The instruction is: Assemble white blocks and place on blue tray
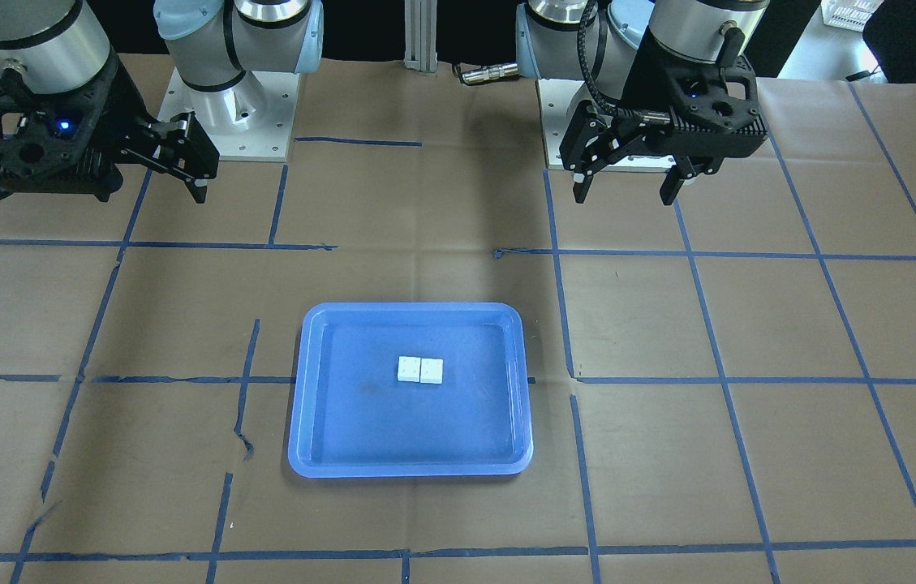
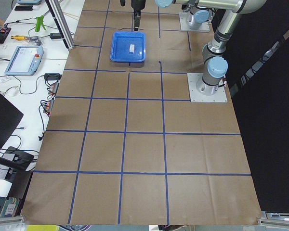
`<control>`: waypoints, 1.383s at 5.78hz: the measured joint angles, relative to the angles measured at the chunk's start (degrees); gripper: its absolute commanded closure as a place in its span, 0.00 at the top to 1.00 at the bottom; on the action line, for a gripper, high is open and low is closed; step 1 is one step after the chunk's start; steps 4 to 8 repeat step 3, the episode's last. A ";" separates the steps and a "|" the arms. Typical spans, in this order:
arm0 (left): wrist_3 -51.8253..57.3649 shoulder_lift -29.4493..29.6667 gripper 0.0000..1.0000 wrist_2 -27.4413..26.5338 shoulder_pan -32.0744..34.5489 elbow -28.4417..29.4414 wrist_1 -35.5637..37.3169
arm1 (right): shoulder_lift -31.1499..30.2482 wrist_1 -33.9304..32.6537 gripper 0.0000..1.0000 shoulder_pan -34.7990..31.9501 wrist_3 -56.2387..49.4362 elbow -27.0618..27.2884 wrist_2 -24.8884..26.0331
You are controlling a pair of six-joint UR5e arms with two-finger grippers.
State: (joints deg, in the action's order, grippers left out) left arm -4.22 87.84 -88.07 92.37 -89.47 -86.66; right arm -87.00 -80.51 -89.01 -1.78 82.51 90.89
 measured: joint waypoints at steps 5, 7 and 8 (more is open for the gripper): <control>0.00 -0.01 0.99 0.00 -0.15 -0.01 0.00 | -1.01 -0.83 1.00 -0.05 -0.06 1.51 -0.16; 0.00 -0.01 0.99 0.00 -0.15 -0.01 0.00 | -1.01 -0.83 1.00 -0.05 -0.06 1.51 -0.16; 0.00 -0.01 0.99 0.00 -0.15 -0.01 0.00 | -1.01 -0.83 1.00 -0.05 -0.06 1.51 -0.16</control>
